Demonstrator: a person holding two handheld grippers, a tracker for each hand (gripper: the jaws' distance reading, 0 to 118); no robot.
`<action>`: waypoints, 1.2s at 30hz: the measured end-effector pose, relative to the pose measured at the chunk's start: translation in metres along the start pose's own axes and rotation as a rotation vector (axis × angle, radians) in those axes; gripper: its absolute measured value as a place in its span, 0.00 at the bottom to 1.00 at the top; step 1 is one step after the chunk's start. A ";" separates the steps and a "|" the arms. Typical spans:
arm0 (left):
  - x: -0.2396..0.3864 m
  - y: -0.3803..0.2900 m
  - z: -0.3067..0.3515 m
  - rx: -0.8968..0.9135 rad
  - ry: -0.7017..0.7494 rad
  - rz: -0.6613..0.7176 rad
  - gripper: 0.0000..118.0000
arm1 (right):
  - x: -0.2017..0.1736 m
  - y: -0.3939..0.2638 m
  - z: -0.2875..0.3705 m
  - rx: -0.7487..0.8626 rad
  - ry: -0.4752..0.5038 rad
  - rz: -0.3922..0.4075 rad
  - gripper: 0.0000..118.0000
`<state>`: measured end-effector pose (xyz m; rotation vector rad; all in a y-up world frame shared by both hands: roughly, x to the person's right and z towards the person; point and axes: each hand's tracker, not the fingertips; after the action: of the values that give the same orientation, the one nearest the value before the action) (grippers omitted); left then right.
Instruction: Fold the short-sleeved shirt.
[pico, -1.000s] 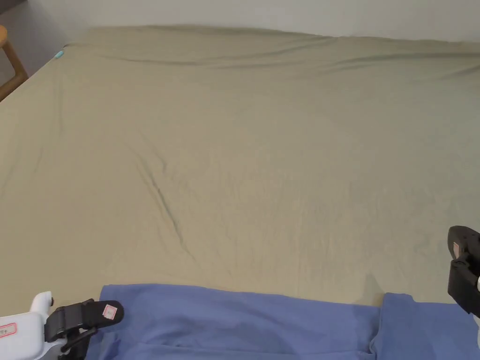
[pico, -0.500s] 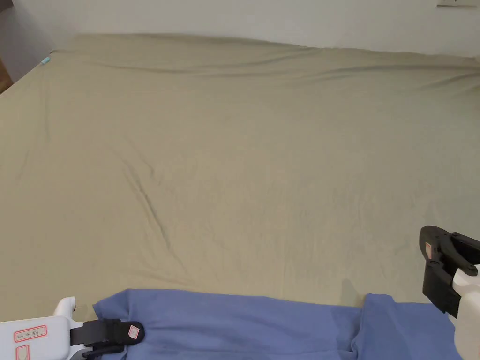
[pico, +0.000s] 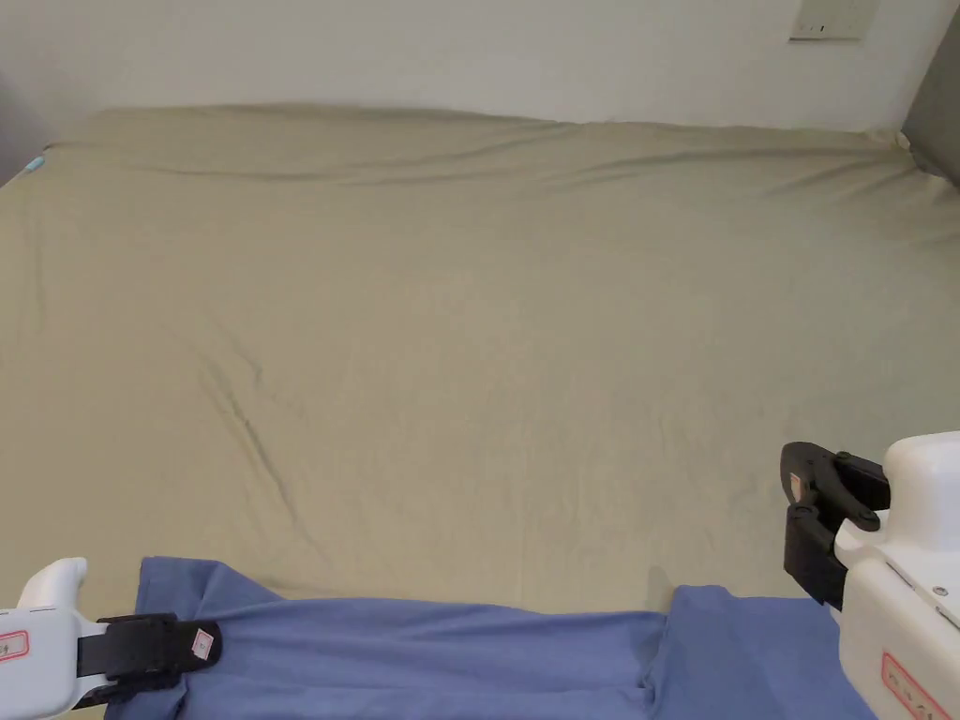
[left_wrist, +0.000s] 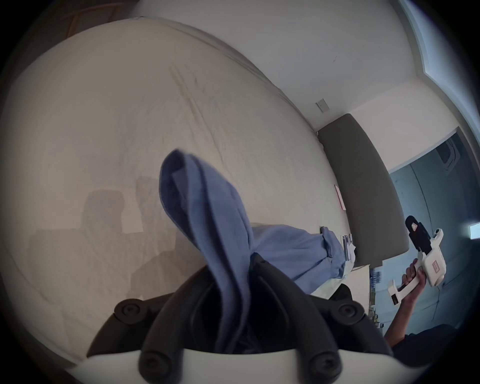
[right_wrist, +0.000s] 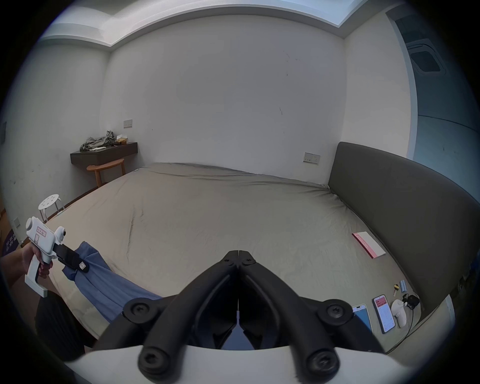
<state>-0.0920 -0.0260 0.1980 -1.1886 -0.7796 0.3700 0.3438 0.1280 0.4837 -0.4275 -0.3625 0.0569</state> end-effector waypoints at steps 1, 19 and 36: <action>-0.006 0.001 0.000 0.000 0.007 0.014 0.10 | 0.002 0.000 0.002 0.004 0.000 -0.003 0.02; -0.038 0.002 0.062 0.118 0.232 0.081 0.09 | 0.009 0.000 0.016 0.023 -0.007 -0.017 0.02; 0.140 -0.027 -0.081 -0.114 0.203 -0.211 0.09 | 0.011 0.000 0.026 0.032 0.010 -0.008 0.02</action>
<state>0.0586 -0.0016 0.2585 -1.2152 -0.7472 0.0298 0.3453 0.1399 0.5094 -0.3948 -0.3534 0.0524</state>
